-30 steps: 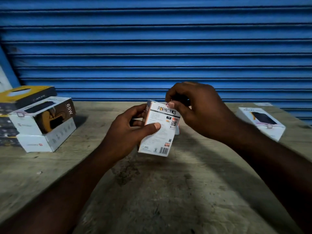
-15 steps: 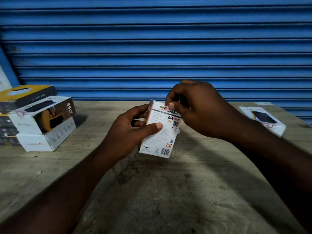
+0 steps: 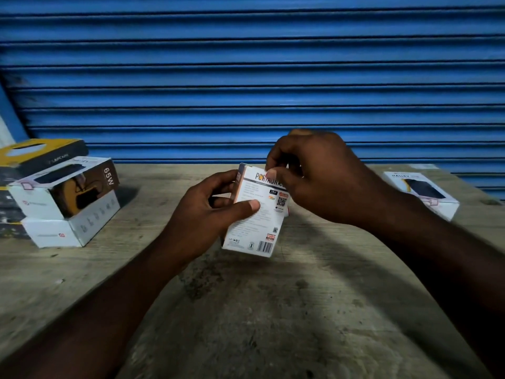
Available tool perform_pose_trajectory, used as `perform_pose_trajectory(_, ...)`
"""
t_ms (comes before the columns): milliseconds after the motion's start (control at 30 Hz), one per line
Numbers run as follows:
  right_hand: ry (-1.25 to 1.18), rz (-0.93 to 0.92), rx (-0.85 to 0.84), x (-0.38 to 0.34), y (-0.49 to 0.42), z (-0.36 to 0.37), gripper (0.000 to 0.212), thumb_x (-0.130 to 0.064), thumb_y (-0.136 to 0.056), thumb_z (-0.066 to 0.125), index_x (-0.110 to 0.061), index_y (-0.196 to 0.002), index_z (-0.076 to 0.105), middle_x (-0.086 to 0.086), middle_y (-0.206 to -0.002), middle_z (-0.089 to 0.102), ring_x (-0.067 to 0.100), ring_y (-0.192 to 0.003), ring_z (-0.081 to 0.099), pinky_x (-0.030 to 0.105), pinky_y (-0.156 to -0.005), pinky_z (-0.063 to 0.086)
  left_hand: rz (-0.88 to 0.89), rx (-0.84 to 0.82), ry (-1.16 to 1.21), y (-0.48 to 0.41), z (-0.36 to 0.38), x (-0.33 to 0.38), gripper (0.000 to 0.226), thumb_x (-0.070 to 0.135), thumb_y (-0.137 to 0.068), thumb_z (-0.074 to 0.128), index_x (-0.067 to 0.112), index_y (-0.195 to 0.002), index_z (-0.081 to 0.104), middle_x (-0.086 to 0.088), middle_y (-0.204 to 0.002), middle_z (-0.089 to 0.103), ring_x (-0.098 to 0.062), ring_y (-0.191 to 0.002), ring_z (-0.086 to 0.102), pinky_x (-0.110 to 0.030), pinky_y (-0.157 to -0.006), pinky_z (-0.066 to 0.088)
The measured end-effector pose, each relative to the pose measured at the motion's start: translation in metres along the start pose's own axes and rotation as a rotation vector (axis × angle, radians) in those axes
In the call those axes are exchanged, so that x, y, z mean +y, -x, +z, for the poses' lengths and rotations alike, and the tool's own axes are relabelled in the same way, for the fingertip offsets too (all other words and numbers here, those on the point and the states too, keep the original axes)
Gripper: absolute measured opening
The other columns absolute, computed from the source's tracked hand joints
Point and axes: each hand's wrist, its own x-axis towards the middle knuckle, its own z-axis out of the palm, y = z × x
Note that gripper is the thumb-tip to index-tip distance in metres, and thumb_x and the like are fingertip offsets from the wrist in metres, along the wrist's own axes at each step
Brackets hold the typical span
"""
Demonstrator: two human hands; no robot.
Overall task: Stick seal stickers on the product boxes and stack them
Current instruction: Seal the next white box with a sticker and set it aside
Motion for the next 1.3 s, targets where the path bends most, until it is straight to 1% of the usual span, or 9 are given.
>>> perform_pose_trajectory(133, -0.007, 0.009, 0.002, 0.000, 0.001, 0.002, 0.004, -0.027, -0.087, 0.070, -0.029, -0.088, 0.066, -0.014, -0.082, 0.054, -0.006, -0.071, 0.049, 0.004, -0.063, 0.032, 0.000, -0.003, 0.002, 0.001, 0.001, 0.001, 0.047, 0.013, -0.081, 0.077, 0.029, -0.123, 0.063, 0.009, -0.113, 0.071, -0.011, -0.091, 0.074, -0.024, -0.067, 0.060)
perform_pose_trajectory(333, -0.006, 0.025, 0.017, -0.002, 0.001, 0.003, 0.012, -0.023, -0.086, 0.070, -0.031, -0.084, 0.062, -0.016, -0.080, 0.053, -0.007, -0.070, 0.048, 0.002, -0.063, 0.032, 0.017, -0.002, -0.001, 0.002, 0.002, 0.001, 0.054, 0.020, -0.073, 0.080, 0.030, -0.123, 0.063, 0.010, -0.114, 0.072, -0.012, -0.096, 0.073, -0.025, -0.072, 0.060)
perform_pose_trajectory(400, -0.053, 0.047, 0.012, -0.002, 0.002, 0.003, 0.011, -0.022, -0.085, 0.072, -0.029, -0.084, 0.064, -0.015, -0.080, 0.057, -0.005, -0.072, 0.051, 0.005, -0.064, 0.034, 0.042, 0.007, -0.032, 0.001, 0.001, 0.001, 0.062, 0.026, -0.067, 0.081, 0.031, -0.126, 0.062, 0.012, -0.115, 0.072, -0.012, -0.103, 0.071, -0.028, -0.081, 0.060)
perform_pose_trajectory(533, -0.208, 0.074, -0.011, 0.000, 0.001, -0.001, 0.010, -0.019, -0.081, 0.076, -0.026, -0.085, 0.070, -0.014, -0.079, 0.067, 0.001, -0.073, 0.061, 0.019, -0.067, 0.048, 0.084, 0.005, -0.078, 0.001, -0.003, 0.003, 0.064, 0.018, -0.072, 0.083, 0.029, -0.131, 0.060, 0.013, -0.116, 0.072, -0.008, -0.105, 0.069, -0.027, -0.089, 0.058)
perform_pose_trajectory(767, -0.195, 0.097, -0.085, 0.006, 0.001, 0.002, 0.026, -0.023, -0.074, 0.083, -0.030, -0.094, 0.068, -0.016, -0.083, 0.064, 0.002, -0.072, 0.059, 0.024, -0.069, 0.052, 0.069, -0.034, -0.108, 0.001, -0.003, 0.003, 0.071, 0.030, -0.067, 0.081, 0.026, -0.135, 0.058, 0.011, -0.121, 0.071, -0.008, -0.108, 0.068, -0.037, -0.093, 0.057)
perform_pose_trajectory(967, -0.349, 0.144, -0.047, 0.015, 0.000, 0.004, 0.033, -0.036, -0.077, 0.081, -0.029, -0.105, 0.065, -0.012, -0.081, 0.067, -0.001, -0.065, 0.056, 0.029, -0.069, 0.052, 0.076, -0.055, -0.079, 0.001, -0.001, 0.002, 0.065, 0.020, -0.072, 0.080, 0.025, -0.134, 0.059, 0.009, -0.119, 0.072, -0.009, -0.108, 0.069, -0.024, -0.087, 0.057)
perform_pose_trajectory(1067, -0.446, 0.152, -0.089, 0.019, 0.000, 0.004, 0.039, -0.029, -0.076, 0.082, -0.028, -0.109, 0.062, -0.008, -0.088, 0.068, 0.006, -0.072, 0.060, 0.042, -0.077, 0.057, 0.061, -0.060, -0.074, -0.001, -0.002, 0.000, 0.066, 0.019, -0.072, 0.081, 0.024, -0.134, 0.059, 0.008, -0.121, 0.071, -0.011, -0.110, 0.068, -0.031, -0.092, 0.057)
perform_pose_trajectory(1167, -0.506, 0.152, -0.134, 0.024, 0.000, 0.005, 0.044, -0.016, -0.075, 0.084, -0.027, -0.111, 0.061, -0.007, -0.094, 0.066, 0.007, -0.081, 0.060, 0.041, -0.080, 0.058, 0.046, -0.069, -0.051, -0.001, -0.003, 0.000, 0.067, 0.023, -0.070, 0.079, 0.023, -0.134, 0.059, 0.006, -0.121, 0.071, -0.012, -0.110, 0.069, -0.037, -0.092, 0.058)
perform_pose_trajectory(1300, -0.613, 0.202, -0.050, 0.026, 0.002, 0.015, 0.043, -0.031, -0.075, 0.083, -0.028, -0.112, 0.062, -0.012, -0.113, 0.065, 0.004, -0.106, 0.059, 0.038, -0.091, 0.057, 0.054, -0.075, -0.014, 0.000, -0.002, 0.001, 0.062, 0.021, -0.072, 0.076, 0.023, -0.131, 0.059, 0.006, -0.119, 0.072, -0.011, -0.108, 0.070, -0.034, -0.089, 0.059)
